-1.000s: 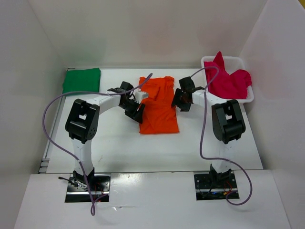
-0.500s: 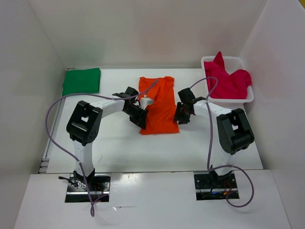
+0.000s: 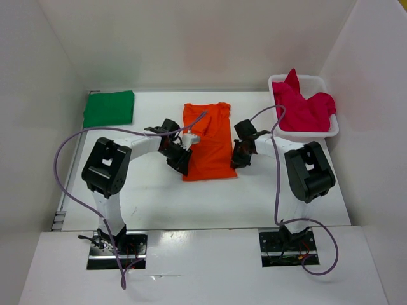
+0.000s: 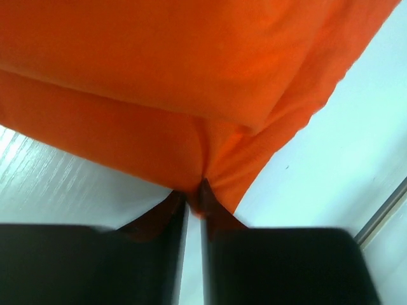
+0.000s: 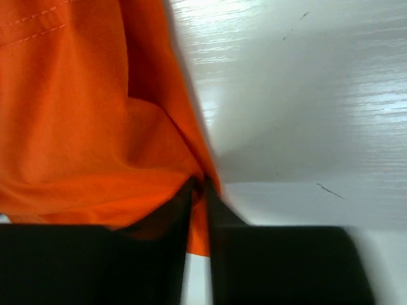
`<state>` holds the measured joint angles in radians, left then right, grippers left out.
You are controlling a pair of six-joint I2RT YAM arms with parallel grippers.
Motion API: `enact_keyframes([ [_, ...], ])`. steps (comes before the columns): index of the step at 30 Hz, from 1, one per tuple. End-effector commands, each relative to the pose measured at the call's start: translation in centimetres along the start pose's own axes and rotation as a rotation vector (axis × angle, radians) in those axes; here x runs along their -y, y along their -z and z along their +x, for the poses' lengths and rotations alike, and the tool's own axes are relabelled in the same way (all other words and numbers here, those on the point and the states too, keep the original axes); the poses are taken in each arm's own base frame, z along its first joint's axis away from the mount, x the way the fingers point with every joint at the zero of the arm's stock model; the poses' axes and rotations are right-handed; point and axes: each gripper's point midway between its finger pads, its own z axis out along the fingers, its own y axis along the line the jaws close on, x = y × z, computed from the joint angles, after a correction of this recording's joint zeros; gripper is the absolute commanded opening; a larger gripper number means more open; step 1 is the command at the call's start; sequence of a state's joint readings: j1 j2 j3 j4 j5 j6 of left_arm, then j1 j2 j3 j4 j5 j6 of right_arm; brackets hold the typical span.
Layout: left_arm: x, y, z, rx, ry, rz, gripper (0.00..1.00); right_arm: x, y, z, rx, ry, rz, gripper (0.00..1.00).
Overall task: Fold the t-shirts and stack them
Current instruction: Fold the folded rectangular tshirt in 1/3 of the way, then grab one side of the 2/3 rectangular tshirt with both arms
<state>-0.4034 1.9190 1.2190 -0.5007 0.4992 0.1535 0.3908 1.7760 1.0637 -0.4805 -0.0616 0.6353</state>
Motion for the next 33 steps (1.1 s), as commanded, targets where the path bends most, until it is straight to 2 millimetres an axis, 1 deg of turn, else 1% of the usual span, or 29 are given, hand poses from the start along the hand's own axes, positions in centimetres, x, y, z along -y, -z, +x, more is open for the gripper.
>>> enact_keyframes([
  [1,-0.2,1.0,2.9,-0.092,0.006,-0.015,0.42,-0.1,0.5,0.1,0.004,0.041,-0.015,0.27],
  [2,0.2,1.4,2.6,-0.086,0.005,-0.004,0.53,-0.5,1.0,-0.1,0.012,0.042,-0.033,0.49],
  [3,0.5,1.5,2.8,-0.094,-0.001,0.008,0.58,-0.3,1.3,0.2,0.01,0.042,-0.031,0.55],
  [4,0.7,2.2,2.4,-0.087,-0.021,0.007,0.61,-0.2,1.8,0.2,0.01,0.051,-0.031,0.58],
  [5,0.6,2.7,2.4,-0.081,-0.024,0.003,0.62,0.0,2.6,0.6,0.016,0.052,-0.036,0.6],
  [6,0.1,3.3,2.2,-0.07,-0.036,-0.018,0.64,0.2,3.0,0.9,0.016,0.052,-0.036,0.6],
  [7,0.3,4.3,1.7,-0.052,-0.079,-0.039,0.64,0.4,3.3,1.2,0.012,0.052,-0.033,0.61],
  [8,0.4,4.6,2.1,-0.051,-0.097,-0.039,0.65,0.9,3.6,1.8,0.006,0.051,-0.028,0.61],
  [9,0.6,5.1,2.2,-0.042,-0.12,-0.052,0.68,0.8,3.5,2.5,-0.019,0.04,-0.042,0.61],
  [10,0.6,4.8,3.1,-0.062,-0.108,-0.045,0.69,0.9,3.4,3.1,-0.039,0.026,-0.046,0.61],
  [11,0.6,4.8,3.1,-0.062,-0.108,-0.045,0.69,0.8,3.2,3.3,-0.043,0.027,-0.056,0.61],
  [12,1.2,4.0,3.4,-0.079,-0.109,-0.012,0.7,1.1,3.1,3.7,-0.054,0.01,-0.048,0.61],
  [13,2.1,3.5,3.5,-0.082,-0.101,0.033,0.71,1.1,2.7,3.7,-0.057,-0.001,-0.046,0.61],
  [14,2.4,3.1,3.7,-0.087,-0.073,0.053,0.72,1.4,2.6,4.0,-0.064,-0.002,-0.04,0.61],
  [15,2.5,2.3,3.4,-0.079,-0.073,0.067,0.72,1.2,2.3,4.2,-0.076,-0.003,-0.048,0.6],
  [17,2.3,1.7,3.2,-0.072,-0.053,0.073,0.72,1.2,2.1,4.4,-0.09,-0.004,-0.048,0.6],
  [18,2.5,1.1,2.8,-0.067,-0.053,0.084,0.72,1.2,1.9,4.7,-0.106,-0.005,-0.051,0.58],
  [20,2.5,0.9,2.3,-0.055,-0.049,0.093,0.72,1.3,1.7,4.9,-0.113,-0.006,-0.046,0.57],
  [21,2.6,0.4,2.3,-0.06,-0.055,0.097,0.72,1.5,1.6,5.3,-0.129,-0.008,-0.048,0.57],
  [22,2.6,0.5,1.9,-0.053,-0.06,0.095,0.72,1.3,1.8,5.2,-0.122,-0.007,-0.054,0.56],
  [25,2.2,1.5,1.3,-0.023,-0.12,0.048,0.72,1.3,2.1,5.3,-0.122,-0.016,-0.054,0.56],
  [26,1.4,2.8,1.0,0.012,-0.204,-0.037,0.72,1.3,2.4,5.3,-0.121,-0.016,-0.055,0.56],
  [27,0.8,3.7,0.8,0.031,-0.26,-0.092,0.72,1.3,2.6,5.0,-0.105,-0.014,-0.054,0.56],
  [28,0.5,4.5,0.6,0.04,-0.334,-0.148,0.71,1.4,2.7,5.2,-0.112,-0.015,-0.048,0.56],
  [29,-0.4,6.0,0.7,0.021,-0.458,-0.253,0.71,1.4,2.7,5.2,-0.112,-0.015,-0.048,0.56],
  [30,-1.2,6.6,0.5,0.017,-0.503,-0.308,0.69,1.2,2.8,4.9,-0.105,-0.014,-0.054,0.56],
  [31,-1.4,7.5,-0.2,0.035,-0.569,-0.362,0.69,1.3,2.6,5.0,-0.112,-0.015,-0.048,0.56],
  [32,-2.2,8.2,-0.5,0.018,-0.637,-0.436,0.69,1.3,2.6,5.0,-0.112,-0.006,-0.049,0.56],
  [33,-2.8,8.2,0.3,-0.029,-0.765,-0.47,0.69,1.4,2.3,5.3,-0.127,-0.008,-0.048,0.56],
])
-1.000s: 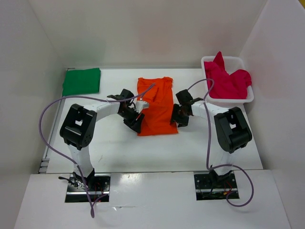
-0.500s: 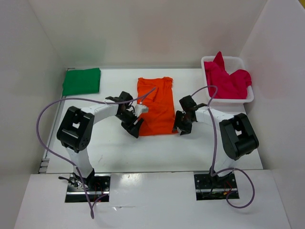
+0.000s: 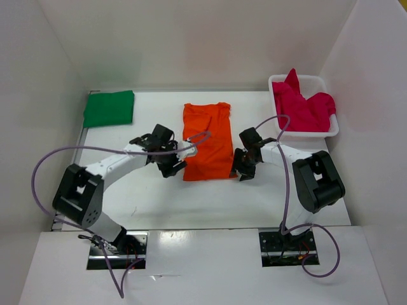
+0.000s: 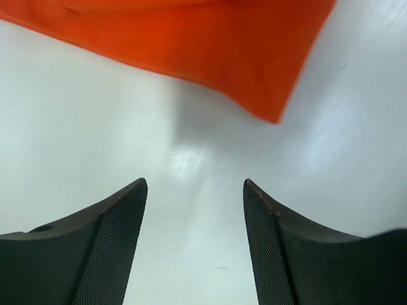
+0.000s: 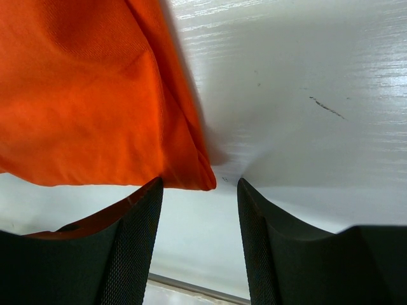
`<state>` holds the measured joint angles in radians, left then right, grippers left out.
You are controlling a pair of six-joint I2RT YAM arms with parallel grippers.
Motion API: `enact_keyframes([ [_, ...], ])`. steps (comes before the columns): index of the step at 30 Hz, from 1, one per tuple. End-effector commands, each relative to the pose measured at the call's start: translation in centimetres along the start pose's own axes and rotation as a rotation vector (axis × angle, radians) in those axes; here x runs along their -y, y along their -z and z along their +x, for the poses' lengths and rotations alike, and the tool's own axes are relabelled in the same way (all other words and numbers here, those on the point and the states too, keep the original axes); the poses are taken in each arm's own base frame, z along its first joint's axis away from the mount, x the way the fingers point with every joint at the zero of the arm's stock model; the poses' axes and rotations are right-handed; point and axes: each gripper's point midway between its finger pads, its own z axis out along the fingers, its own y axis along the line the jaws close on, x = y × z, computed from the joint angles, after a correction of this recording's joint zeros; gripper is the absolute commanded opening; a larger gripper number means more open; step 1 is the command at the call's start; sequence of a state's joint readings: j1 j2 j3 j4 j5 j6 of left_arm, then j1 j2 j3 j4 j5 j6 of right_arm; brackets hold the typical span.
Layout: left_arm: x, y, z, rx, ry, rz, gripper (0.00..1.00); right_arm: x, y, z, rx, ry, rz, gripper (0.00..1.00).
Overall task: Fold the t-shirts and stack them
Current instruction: Grab one side of the 2/3 rectangular tshirt with both arms
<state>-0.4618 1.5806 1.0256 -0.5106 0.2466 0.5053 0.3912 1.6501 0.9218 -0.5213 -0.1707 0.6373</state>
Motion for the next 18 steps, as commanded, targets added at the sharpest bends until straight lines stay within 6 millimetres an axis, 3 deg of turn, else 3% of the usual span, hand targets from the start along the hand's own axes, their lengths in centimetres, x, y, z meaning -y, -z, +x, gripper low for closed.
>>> enact_keyframes([
  [1,-4.0,2.2,-0.7,-0.031,-0.401,-0.258,0.69,-0.2,0.5,0.1,-0.006,0.002,-0.005,0.56],
  [4,-5.5,3.8,-2.5,-0.001,-0.67,-0.379,0.69,-0.4,0.8,-0.5,0.018,0.014,-0.007,0.56],
  [6,-4.9,4.0,-4.2,0.017,-0.812,-0.386,0.69,-0.4,0.8,-0.5,0.019,0.014,-0.007,0.56],
  [9,-2.8,2.3,-5.2,0.01,-0.937,-0.303,0.72,0.1,0.5,0.1,0.004,0.021,0.004,0.58],
  [11,-4.2,1.8,-6.4,0.006,-0.943,-0.365,0.72,0.1,0.5,0.1,0.004,0.021,0.004,0.58],
  [12,-6.2,2.3,-6.5,-0.007,-0.888,-0.407,0.72,0.0,0.8,0.0,0.011,0.022,-0.001,0.58],
  [13,-8.7,3.7,-8.5,0.011,-0.795,-0.446,0.72,-0.1,0.7,-0.2,0.018,0.033,-0.007,0.58],
  [14,-10.6,5.0,-9.3,0.025,-0.722,-0.463,0.72,-0.3,0.8,0.0,0.011,0.033,-0.016,0.58],
  [15,-14.3,6.5,-8.2,0.012,-0.598,-0.484,0.72,-0.7,1.1,-0.4,0.025,0.036,-0.027,0.58],
  [16,-16.0,10.5,-10.8,0.103,-0.484,-0.505,0.72,-0.6,1.1,-0.4,0.025,0.045,-0.027,0.58],
  [18,-18.2,15.5,-11.6,0.192,-0.378,-0.549,0.76,-0.9,1.1,-0.5,0.027,0.047,-0.04,0.58],
])
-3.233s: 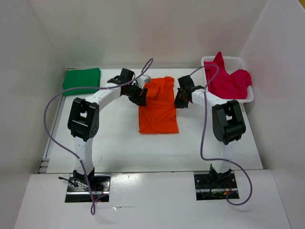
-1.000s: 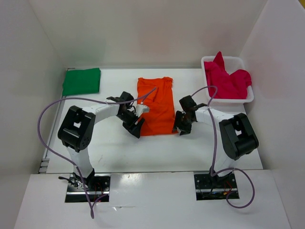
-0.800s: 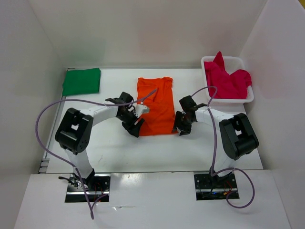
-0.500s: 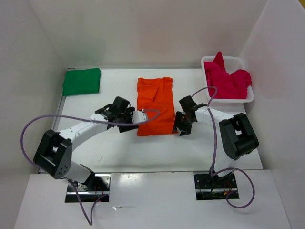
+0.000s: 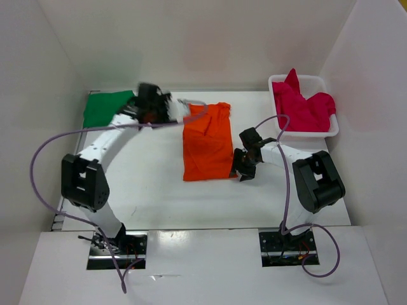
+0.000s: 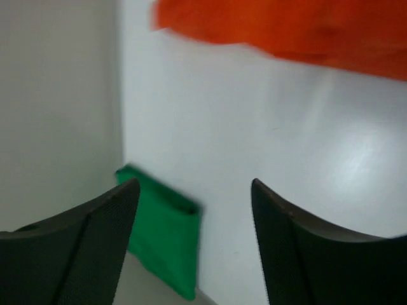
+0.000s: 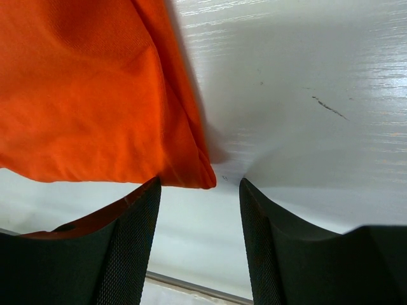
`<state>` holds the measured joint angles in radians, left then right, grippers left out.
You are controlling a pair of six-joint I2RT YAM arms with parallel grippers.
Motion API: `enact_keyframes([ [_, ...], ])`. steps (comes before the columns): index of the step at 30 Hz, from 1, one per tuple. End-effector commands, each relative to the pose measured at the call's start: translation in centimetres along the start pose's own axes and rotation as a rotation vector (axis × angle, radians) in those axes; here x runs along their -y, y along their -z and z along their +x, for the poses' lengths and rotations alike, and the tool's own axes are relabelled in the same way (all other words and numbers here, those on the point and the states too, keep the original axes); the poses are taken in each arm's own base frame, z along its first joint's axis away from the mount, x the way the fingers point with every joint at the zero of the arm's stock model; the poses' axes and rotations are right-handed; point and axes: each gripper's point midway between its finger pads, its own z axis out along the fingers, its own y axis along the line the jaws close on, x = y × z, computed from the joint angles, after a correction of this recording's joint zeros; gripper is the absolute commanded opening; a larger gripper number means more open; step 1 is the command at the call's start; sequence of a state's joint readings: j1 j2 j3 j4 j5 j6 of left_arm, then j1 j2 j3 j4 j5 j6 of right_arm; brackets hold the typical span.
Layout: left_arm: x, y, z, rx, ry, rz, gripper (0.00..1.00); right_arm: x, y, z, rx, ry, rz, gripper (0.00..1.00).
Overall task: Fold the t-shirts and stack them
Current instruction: Grab one side of the 2/3 rectangular tshirt with both arms
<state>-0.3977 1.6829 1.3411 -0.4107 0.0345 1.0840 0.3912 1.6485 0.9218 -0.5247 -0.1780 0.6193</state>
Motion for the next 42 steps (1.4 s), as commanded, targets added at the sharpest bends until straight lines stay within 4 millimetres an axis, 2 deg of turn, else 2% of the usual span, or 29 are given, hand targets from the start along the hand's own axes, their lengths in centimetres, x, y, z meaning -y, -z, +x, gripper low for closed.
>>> enact_keyframes([
  [1,-11.0,10.4,1.8,0.121,0.275,-0.231,0.8,-1.0,1.1,-0.5,0.027,0.03,-0.044,0.58],
  [2,-11.9,12.3,1.9,0.134,0.28,-0.259,0.82,-1.0,1.3,-0.5,0.036,0.032,-0.051,0.58],
  [3,-11.8,14.8,1.4,0.133,0.243,-0.27,0.82,-1.5,1.5,-0.7,0.047,0.037,-0.074,0.58],
  [5,-9.8,15.7,1.0,0.111,0.072,-0.249,0.82,-1.6,1.5,-0.9,0.055,0.059,-0.079,0.59],
  [6,-9.6,18.3,-0.4,0.145,-0.007,-0.32,0.83,-1.6,1.5,-0.9,0.055,0.059,-0.079,0.59],
  [7,-8.0,18.0,-1.4,0.167,-0.072,-0.313,0.83,-1.6,1.5,-0.9,0.055,0.068,-0.079,0.59],
  [8,-4.2,17.1,-0.9,0.15,-0.206,-0.262,0.83,-1.6,1.5,-0.9,0.055,0.068,-0.079,0.59],
  [10,1.0,15.6,-2.0,0.193,-0.399,-0.164,0.83,-1.8,1.6,-1.2,0.063,0.07,-0.084,0.59],
  [11,5.3,14.4,-1.7,0.225,-0.532,-0.103,0.83,-1.7,1.7,-1.4,0.061,0.06,-0.09,0.61],
  [13,9.0,13.2,-2.5,0.287,-0.63,-0.049,0.81,-1.6,1.7,-1.2,0.054,0.059,-0.085,0.62],
  [14,11.5,11.9,-3.8,0.342,-0.67,0.007,0.81,-1.2,1.7,-1.5,0.063,0.048,-0.075,0.62],
  [16,13.5,10.3,-5.2,0.379,-0.666,0.087,0.8,-1.1,1.8,-1.3,0.063,0.048,-0.075,0.62],
  [17,16.0,8.3,-6.0,0.396,-0.681,0.193,0.8,-0.8,1.9,-1.6,0.067,0.039,-0.073,0.62],
  [19,18.0,6.6,-6.7,0.416,-0.713,0.281,0.8,-1.1,1.7,-1.2,0.043,0.038,-0.09,0.62],
  [20,19.5,5.1,-7.2,0.425,-0.731,0.333,0.8,-0.9,1.4,-1.1,0.034,0.035,-0.083,0.62],
  [21,19.9,4.5,-7.6,0.431,-0.755,0.349,0.8,-1.3,1.4,-1.1,0.034,0.038,-0.1,0.62],
  [22,21.3,3.4,-7.2,0.423,-0.756,0.408,0.8,-1.2,1.2,-1.0,0.027,0.036,-0.095,0.62],
  [25,22.4,1.9,-7.5,0.434,-0.792,0.431,0.8,-0.9,1.0,-1.2,0.022,0.017,-0.089,0.62],
  [29,23.5,0.0,-6.7,0.415,-0.794,0.44,0.69,-0.5,0.7,-0.4,0.001,0.012,-0.085,0.62],
  [35,22.4,-3.4,-6.9,0.349,-0.733,0.412,0.68,-0.3,0.2,-0.1,-0.021,0.008,-0.081,0.62],
  [36,22.7,-3.6,-6.6,0.341,-0.713,0.426,0.68,-0.3,0.2,-0.1,-0.021,0.008,-0.08,0.62],
  [39,22.0,-4.5,-6.1,0.31,-0.662,0.421,0.68,-0.3,0.2,-0.1,-0.021,0.008,-0.08,0.62],
  [42,22.2,-4.7,-5.9,0.3,-0.674,0.426,0.68,0.2,-0.2,-0.1,-0.033,-0.005,-0.069,0.62],
])
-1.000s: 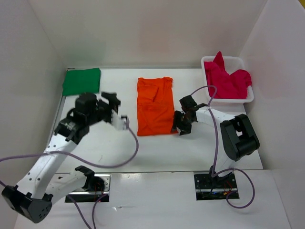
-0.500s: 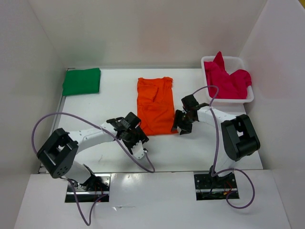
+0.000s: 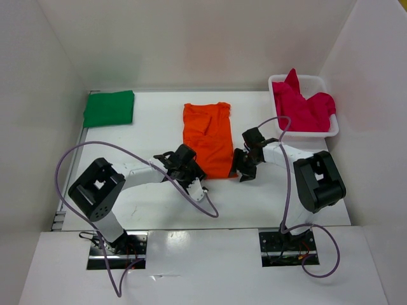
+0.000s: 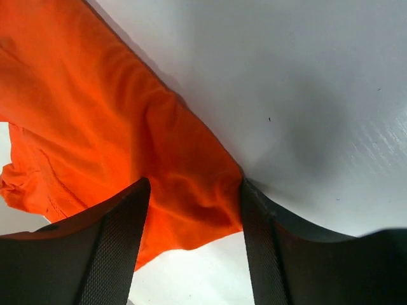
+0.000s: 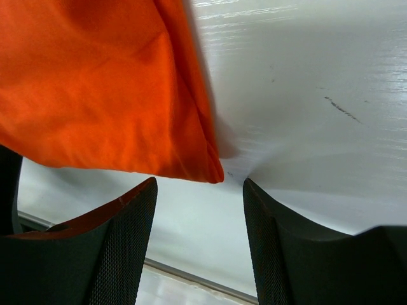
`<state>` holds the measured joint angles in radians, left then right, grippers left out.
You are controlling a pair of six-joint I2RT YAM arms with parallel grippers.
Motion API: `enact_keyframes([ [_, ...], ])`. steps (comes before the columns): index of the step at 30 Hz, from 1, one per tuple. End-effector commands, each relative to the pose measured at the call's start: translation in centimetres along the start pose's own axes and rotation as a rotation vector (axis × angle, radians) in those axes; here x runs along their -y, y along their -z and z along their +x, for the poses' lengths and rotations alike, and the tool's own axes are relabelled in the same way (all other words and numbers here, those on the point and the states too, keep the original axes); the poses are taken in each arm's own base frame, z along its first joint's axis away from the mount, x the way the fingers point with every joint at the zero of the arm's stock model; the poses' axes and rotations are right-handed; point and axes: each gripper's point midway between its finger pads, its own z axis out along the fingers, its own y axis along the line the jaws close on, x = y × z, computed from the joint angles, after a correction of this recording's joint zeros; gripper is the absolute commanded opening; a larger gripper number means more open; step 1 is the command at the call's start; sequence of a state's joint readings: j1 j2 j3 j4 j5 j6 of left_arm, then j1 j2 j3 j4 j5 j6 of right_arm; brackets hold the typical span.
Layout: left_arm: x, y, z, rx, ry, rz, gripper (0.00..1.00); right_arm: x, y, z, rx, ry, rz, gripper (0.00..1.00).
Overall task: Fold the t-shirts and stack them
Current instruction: Grab one side of the 2/3 rectangular tshirt with both arms
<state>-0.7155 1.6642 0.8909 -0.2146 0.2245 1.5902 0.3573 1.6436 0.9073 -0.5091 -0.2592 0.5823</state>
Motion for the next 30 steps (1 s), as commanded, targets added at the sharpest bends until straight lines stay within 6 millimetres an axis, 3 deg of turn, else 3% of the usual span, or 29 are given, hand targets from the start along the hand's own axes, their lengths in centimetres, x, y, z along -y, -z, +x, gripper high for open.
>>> enact_keyframes([
  [1,3.2,-1.3,0.3,0.006,0.048,0.096,0.66,0.2,-0.4,-0.2,-0.006,-0.012,-0.012,0.62],
  [5,4.3,-1.3,0.2,0.009,0.048,0.131,0.44,0.4,-0.9,-0.8,-0.001,-0.021,-0.012,0.62],
  [6,4.1,-1.2,0.2,0.009,0.057,0.133,0.32,0.3,-1.0,-1.0,0.006,-0.019,-0.017,0.62],
  [9,3.7,-1.1,0.6,-0.011,0.082,0.133,0.12,0.2,-1.2,-1.3,-0.003,-0.029,-0.032,0.51],
  [10,3.7,-1.0,0.6,-0.012,0.097,0.133,0.1,0.2,-1.6,-1.3,-0.005,-0.03,-0.031,0.45],
  [17,3.9,-0.7,0.3,-0.007,0.143,0.123,0.09,-0.6,-1.6,-2.2,0.006,-0.023,-0.053,0.27],
  [21,3.2,-0.5,0.3,-0.01,0.183,0.091,0.09,-0.6,-1.3,-1.9,-0.007,-0.015,-0.055,0.0],
  [25,2.8,0.4,-0.1,-0.006,0.284,0.101,0.08,-0.8,0.2,-1.1,-0.013,-0.006,-0.064,0.0],
  [30,3.5,3.8,-2.2,0.013,0.374,0.112,0.05,-0.6,4.2,1.2,-0.023,-0.014,-0.057,0.0],
])
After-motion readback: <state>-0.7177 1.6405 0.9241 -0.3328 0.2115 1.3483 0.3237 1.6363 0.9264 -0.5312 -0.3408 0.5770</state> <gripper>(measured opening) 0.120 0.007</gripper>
